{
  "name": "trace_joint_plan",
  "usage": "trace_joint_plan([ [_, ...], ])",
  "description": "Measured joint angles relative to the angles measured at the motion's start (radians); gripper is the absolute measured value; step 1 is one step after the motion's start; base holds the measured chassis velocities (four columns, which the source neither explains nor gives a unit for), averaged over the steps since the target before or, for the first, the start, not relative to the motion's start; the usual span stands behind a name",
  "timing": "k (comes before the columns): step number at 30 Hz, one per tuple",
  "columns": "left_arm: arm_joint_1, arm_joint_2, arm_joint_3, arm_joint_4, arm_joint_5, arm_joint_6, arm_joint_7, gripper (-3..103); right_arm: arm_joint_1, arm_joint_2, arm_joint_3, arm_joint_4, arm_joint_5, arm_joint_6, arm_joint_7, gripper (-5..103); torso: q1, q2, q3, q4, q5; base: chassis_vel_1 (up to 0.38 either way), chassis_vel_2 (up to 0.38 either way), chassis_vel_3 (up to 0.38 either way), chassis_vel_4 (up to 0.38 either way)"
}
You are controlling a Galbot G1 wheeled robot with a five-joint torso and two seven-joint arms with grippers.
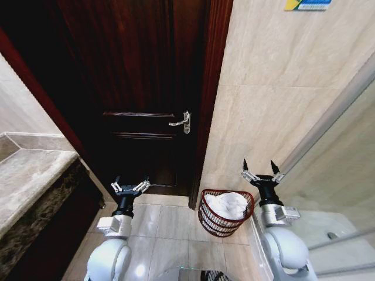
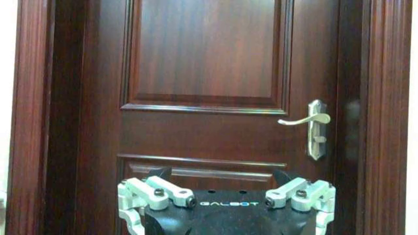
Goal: Discard the used towel into the hamper.
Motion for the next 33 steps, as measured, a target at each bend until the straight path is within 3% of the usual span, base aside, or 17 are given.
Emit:
trace_joint_plan([
  [33,-0.015,0.004,-0.01,0.025,-0.009,0.001,0.002,100,0.015,-0.009,-0.005,-0.004,-0.001,-0.016,0.002,100,0.05,0.11,0.059,0.0,0.0,0.0,0.0,0.0,0.0],
])
